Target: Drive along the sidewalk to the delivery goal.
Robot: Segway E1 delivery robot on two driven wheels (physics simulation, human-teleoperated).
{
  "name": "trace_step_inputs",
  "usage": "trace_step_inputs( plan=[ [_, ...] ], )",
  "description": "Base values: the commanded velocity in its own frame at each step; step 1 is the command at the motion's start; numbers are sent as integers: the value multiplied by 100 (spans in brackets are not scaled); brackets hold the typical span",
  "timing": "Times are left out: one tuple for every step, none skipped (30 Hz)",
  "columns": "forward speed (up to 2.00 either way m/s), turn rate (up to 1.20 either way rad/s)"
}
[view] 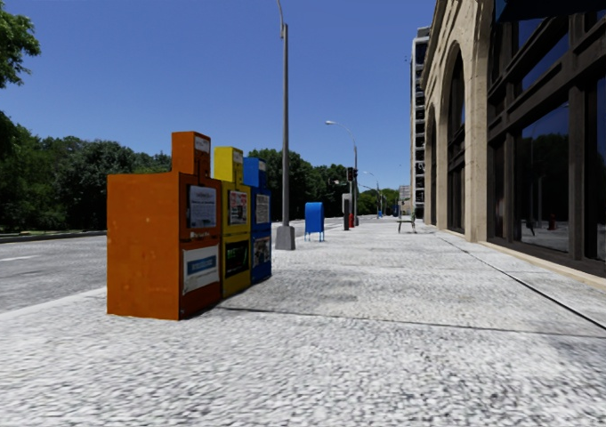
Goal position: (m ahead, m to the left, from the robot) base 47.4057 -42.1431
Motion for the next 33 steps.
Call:
trace_step_inputs(
  plan=[
    [200, -21],
    [200, -21],
    [200, -21],
    [200, -21],
    [200, -21],
    [200, -21],
    [200, -21],
    [200, -21],
    [200, -21],
    [200, -21],
    [200, -21],
    [200, -21],
    [200, -21],
    [200, -21],
    [200, -22],
    [200, -22],
    [200, -23],
    [200, -25],
    [200, -28],
    [200, -28],
    [200, -33],
    [200, -36],
    [200, -37],
    [200, -37],
    [200, -38],
    [200, -38],
    [200, -39],
    [200, -39],
    [200, -39],
    [200, -39],
    [200, -39],
    [200, -39],
    [200, -39]
  ],
)
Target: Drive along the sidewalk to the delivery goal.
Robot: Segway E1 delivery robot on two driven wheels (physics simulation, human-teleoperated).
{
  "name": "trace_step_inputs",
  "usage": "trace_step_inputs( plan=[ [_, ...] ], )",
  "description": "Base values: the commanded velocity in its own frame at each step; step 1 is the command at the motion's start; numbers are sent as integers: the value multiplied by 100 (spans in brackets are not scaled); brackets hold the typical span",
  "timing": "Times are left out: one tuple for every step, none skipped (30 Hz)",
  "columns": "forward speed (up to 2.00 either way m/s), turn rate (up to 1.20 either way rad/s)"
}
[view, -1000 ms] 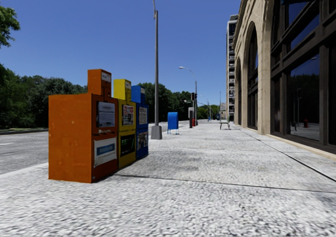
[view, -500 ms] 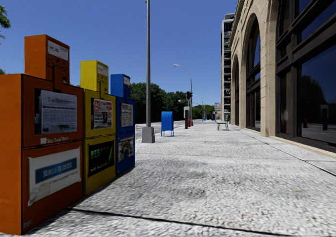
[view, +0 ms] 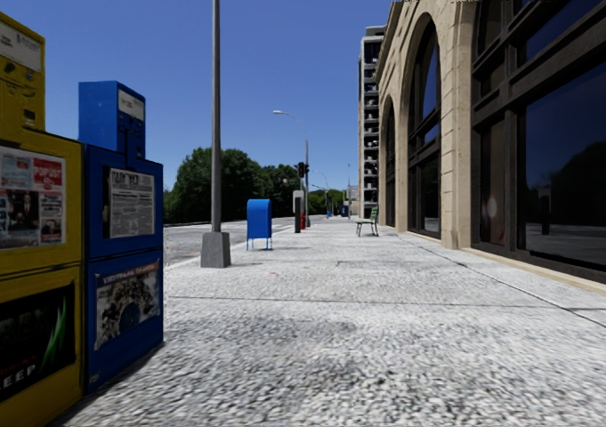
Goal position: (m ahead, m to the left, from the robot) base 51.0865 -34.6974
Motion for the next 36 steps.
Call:
trace_step_inputs(
  plan=[
    [200, -39],
    [200, -39],
    [200, -39],
    [200, -39],
    [200, -34],
    [200, -34],
    [200, -12],
    [200, 0],
    [200, 0],
    [200, 0],
    [200, 0],
    [200, 0],
    [200, 0],
    [200, 0],
    [200, 0],
    [200, 0],
    [200, 0],
    [200, 0],
    [200, 0],
    [200, 0],
    [200, 0],
    [200, 0],
    [200, 0],
    [200, 0],
    [200, 0],
    [200, 0],
    [200, 0],
    [200, 0],
    [200, 0],
    [200, 0],
    [200, 0],
    [200, 0],
    [200, 0],
    [200, 0],
    [200, 0],
    [200, 0]
  ],
)
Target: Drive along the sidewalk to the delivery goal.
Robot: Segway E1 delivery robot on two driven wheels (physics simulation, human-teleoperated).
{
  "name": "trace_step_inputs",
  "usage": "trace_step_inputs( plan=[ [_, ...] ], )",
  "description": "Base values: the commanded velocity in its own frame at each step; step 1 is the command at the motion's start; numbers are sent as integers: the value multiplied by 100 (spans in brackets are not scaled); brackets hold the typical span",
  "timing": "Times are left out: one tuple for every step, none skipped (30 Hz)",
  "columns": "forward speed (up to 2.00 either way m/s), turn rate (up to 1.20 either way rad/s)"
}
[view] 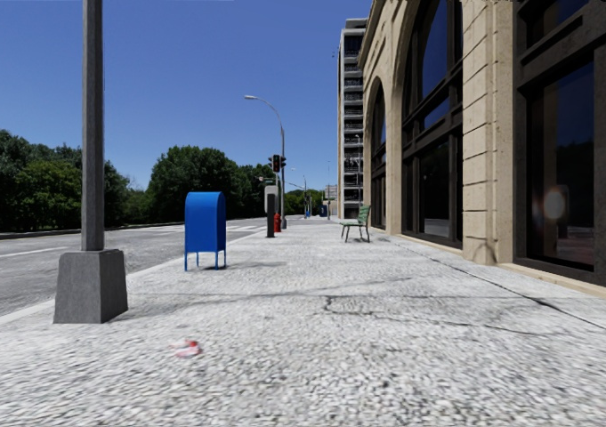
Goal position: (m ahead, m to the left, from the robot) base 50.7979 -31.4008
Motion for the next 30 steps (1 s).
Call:
trace_step_inputs(
  plan=[
    [200, 0],
    [200, 0],
    [200, 0],
    [200, 0],
    [200, 0],
    [200, 0],
    [200, 0],
    [200, 0],
    [200, 0],
    [200, 0],
    [200, 0],
    [200, 0],
    [200, 0],
    [200, 0],
    [200, 0],
    [200, 0],
    [200, 0],
    [200, 0],
    [200, 0],
    [200, 0],
    [200, 0],
    [200, 0],
    [200, 0],
    [200, 0],
    [200, 0],
    [200, 0],
    [200, 0],
    [200, 0],
    [200, 0],
    [200, 0]
  ],
)
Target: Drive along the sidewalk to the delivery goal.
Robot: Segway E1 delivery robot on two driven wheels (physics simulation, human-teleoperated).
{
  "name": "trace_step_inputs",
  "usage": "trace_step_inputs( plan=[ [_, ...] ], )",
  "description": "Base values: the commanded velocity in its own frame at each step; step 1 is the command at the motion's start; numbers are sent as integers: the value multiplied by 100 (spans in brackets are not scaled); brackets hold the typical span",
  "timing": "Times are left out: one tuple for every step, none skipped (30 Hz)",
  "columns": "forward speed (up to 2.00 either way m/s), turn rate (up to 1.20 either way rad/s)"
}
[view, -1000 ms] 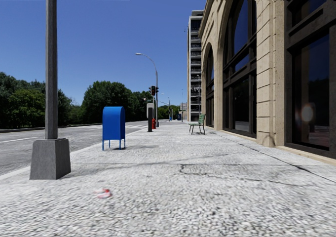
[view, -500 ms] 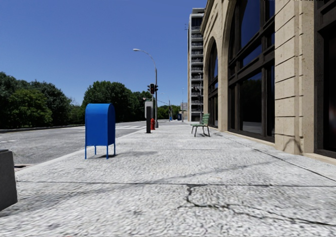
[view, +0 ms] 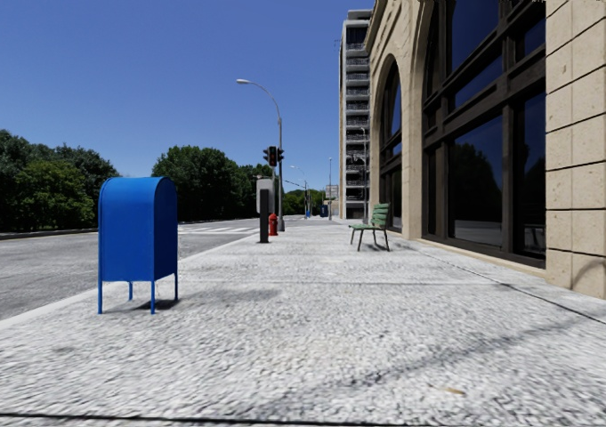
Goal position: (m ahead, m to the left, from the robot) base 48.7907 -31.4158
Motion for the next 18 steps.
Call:
trace_step_inputs(
  plan=[
    [200, 0],
    [200, 0],
    [200, 0],
    [200, 0],
    [200, 0],
    [200, 0],
    [200, 0],
    [200, 0],
    [200, 0],
    [200, 0],
    [200, 0],
    [200, 0],
    [200, -2],
    [200, -2],
    [200, -14],
    [200, -21],
    [200, -23],
    [200, -23]
  ],
)
